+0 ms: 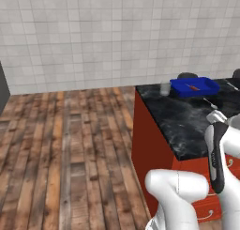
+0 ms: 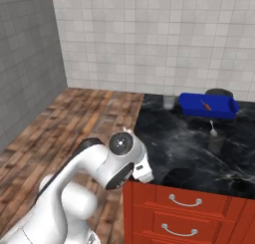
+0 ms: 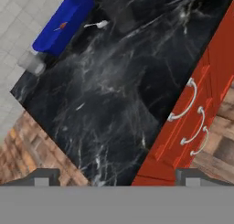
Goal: Take the tongs from the drawer on the right and place them on the dining counter next to the tray containing the hot dog.
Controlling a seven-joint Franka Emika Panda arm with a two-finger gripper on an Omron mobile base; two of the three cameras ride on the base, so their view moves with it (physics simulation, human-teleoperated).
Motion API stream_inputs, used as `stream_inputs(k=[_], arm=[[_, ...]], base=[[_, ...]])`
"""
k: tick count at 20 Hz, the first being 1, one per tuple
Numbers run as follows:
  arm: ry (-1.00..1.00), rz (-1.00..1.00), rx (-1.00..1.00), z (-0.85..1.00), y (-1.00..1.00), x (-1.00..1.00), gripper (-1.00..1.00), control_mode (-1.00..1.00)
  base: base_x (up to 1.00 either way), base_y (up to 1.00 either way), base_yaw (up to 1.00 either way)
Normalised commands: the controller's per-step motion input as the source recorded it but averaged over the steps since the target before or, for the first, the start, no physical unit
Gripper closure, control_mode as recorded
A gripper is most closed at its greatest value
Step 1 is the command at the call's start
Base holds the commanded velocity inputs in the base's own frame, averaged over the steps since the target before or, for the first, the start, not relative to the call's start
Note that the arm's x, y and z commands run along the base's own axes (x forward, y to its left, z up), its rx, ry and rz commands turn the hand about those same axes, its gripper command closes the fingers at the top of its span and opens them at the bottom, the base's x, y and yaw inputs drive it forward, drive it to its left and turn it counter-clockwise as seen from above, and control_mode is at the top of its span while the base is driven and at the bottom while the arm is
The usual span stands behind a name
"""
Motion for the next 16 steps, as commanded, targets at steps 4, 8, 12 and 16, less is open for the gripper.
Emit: stream_inputs(k=[4,8,12,16], arm=[[-0.11,-0.08,0.23,-0.18,-0.38,-0.08,-1.00,-1.00],[-0.12,-0.08,0.22,-0.21,-0.41,-0.17,-1.00,-1.00],[-0.14,-0.08,0.16,-0.35,-0.34,-0.19,-1.00,-1.00],[-0.14,-0.06,0.15,-0.33,-0.22,-0.18,-1.00,-1.00]], base=[[0.00,0.00,0.00],[0.00,0.00,0.00],[0.00,0.00,0.00],[0.00,0.00,0.00]])
